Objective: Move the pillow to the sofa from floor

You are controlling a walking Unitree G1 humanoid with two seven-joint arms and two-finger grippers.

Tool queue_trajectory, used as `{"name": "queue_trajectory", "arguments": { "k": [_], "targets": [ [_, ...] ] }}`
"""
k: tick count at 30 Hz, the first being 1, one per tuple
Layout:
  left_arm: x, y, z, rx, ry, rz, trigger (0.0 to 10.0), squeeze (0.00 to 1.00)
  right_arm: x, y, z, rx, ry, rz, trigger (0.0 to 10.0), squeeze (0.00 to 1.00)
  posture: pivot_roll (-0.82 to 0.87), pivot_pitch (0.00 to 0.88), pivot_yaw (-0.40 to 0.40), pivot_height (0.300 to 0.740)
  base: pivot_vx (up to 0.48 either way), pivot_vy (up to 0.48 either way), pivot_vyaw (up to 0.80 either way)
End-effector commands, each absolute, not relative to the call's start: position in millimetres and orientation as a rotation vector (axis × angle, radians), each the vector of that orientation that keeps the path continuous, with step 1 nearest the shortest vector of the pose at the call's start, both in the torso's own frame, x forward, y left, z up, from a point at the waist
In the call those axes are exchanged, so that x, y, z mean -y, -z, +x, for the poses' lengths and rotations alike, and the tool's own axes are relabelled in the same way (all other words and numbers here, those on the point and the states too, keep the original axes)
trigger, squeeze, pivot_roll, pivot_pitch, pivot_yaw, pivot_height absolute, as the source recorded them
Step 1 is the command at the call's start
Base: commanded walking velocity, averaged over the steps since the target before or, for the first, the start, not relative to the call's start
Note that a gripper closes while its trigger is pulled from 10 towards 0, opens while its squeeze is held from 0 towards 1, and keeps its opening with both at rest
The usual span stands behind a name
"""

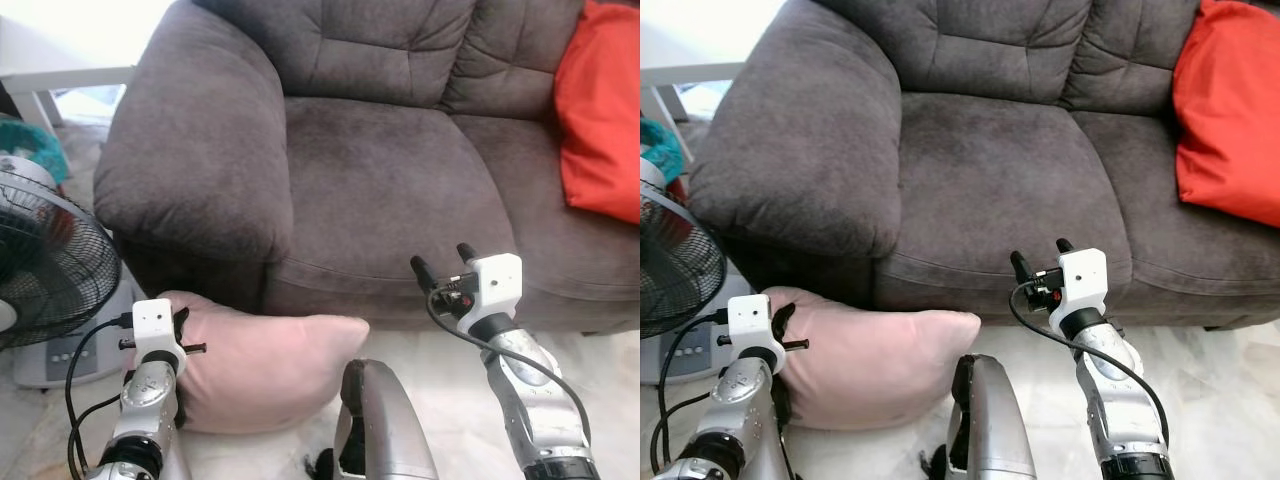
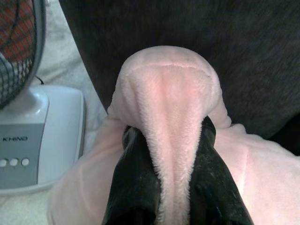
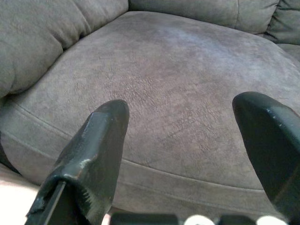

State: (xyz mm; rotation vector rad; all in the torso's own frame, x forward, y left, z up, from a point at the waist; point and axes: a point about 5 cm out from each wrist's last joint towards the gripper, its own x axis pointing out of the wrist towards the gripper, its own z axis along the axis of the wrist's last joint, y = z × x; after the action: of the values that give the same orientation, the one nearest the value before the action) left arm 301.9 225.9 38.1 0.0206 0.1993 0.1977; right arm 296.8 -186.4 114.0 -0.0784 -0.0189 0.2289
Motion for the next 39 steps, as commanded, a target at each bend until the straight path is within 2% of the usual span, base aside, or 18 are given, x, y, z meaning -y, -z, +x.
{"name": "queue_trajectory", "arguments": {
  "k": [1,10,19,39],
  "targets": [
    [-226.7,-68.2,313.5,-0.026,-0.195,0.039,10.0,0.00,196.8,-109.6,293.6,0.008,-0.186,-0.067,10.0,0.00,0.09,0.025,-0.156,0.462,0.000,0.000,0.00],
    [-222.6,-74.3,314.0,-0.003,-0.158,0.086,10.0,0.00,194.1,-97.5,292.1,0.001,-0.156,-0.034,10.0,0.00,0.11,0.007,-0.119,0.462,0.000,0.000,0.00],
    [-225.9,-81.7,318.5,0.009,-0.145,0.098,10.0,0.00,207.4,-97.5,294.8,0.016,-0.101,-0.044,10.0,0.00,0.10,0.000,-0.088,0.462,-0.250,0.000,0.00],
    [-229.7,-87.0,322.8,0.015,-0.157,0.100,10.0,0.00,207.8,-87.8,300.8,0.015,-0.066,-0.019,10.0,0.00,0.13,0.000,-0.077,0.462,-0.308,0.000,0.00]
  ]
}}
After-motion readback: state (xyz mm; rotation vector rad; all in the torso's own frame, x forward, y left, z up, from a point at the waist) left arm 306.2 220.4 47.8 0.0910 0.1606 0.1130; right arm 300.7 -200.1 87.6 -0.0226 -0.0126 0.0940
